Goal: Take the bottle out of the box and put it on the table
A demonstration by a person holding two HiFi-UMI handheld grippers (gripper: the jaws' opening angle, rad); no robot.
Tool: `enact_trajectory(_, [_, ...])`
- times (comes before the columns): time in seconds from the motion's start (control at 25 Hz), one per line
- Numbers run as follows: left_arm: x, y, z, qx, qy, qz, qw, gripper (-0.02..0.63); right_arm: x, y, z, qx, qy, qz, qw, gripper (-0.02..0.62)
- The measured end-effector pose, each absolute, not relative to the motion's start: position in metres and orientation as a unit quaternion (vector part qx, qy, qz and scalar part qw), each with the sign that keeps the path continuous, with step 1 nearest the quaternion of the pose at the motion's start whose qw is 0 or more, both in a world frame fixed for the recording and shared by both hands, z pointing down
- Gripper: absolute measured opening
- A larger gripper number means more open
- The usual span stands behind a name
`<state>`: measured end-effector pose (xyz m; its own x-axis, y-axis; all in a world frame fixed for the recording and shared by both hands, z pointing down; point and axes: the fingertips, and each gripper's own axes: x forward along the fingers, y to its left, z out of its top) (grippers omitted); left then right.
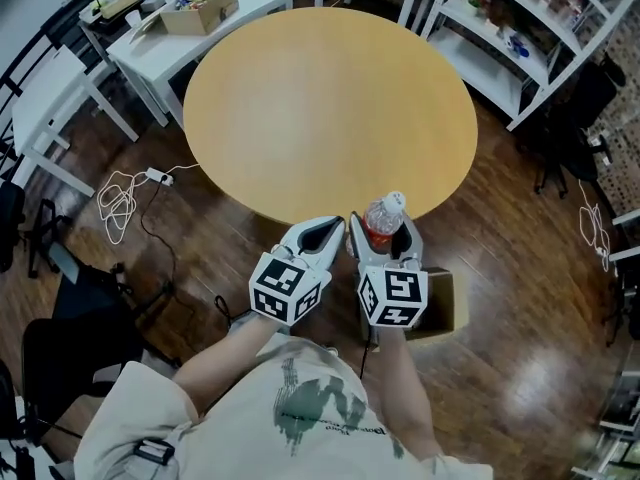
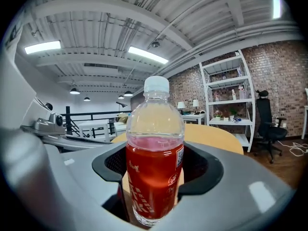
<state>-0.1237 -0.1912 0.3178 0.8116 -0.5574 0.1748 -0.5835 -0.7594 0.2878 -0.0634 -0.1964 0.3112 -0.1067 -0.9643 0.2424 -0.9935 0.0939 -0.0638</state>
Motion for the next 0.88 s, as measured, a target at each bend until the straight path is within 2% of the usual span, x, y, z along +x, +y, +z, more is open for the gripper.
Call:
enact_trajectory(0.52, [-0.184, -0.318, 0.333, 0.929, -0.318, 0.039, 0.184, -0.003, -0.113, -0.347, 0.335, 0.657, -0.741, 0.098, 0.102, 0.308])
enact_trajectory(0.88, [-0.198, -0.368, 0.337, 0.935, -0.300, 0.059, 0.179, -0.003, -0.129, -0.402, 0.360, 0.677, -0.721, 0.104, 0.108, 0.308])
